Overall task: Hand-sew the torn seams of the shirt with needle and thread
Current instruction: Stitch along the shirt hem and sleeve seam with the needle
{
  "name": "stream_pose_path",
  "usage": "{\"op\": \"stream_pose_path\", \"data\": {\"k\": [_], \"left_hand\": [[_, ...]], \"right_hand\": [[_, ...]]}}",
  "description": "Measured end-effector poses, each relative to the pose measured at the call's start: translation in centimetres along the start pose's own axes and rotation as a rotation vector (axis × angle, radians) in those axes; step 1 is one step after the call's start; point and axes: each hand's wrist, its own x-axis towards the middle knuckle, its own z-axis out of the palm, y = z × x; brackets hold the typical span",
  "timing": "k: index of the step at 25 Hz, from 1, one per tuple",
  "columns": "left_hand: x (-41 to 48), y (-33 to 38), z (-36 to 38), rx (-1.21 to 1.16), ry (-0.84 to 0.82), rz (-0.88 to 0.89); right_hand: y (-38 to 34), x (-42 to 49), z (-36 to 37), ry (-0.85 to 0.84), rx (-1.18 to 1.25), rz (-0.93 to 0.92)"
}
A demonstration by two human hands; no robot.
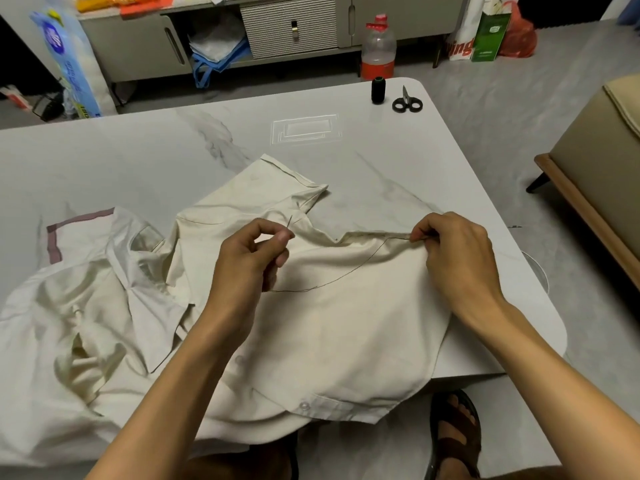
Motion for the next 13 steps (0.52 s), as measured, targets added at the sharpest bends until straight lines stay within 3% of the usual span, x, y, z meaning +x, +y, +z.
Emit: {"op": "stream_pose_path", "data": {"k": [3,8,10,13], "left_hand": [[-0.4,0.2,0.5,-0.134,-0.133,-0.091],[-0.6,0.1,2.0,-0.217,-0.212,-0.191],[-0.7,0.0,3.1,-0.243,-0.230,-0.210],[-1.1,-0.2,4.9,-0.285,-0.276,-0.242]], "right_hand": [[-0.1,0.1,0.1,0.068,0.059,-0.051],[-1.1,-0.3,-0.1,0.065,-0.003,-0.088],[-2.3,-0.9,-0.2,0.042,0.197,-0.111],[-4.6,-2.0,-0.4,-0.206,0.726,0.052]]}}
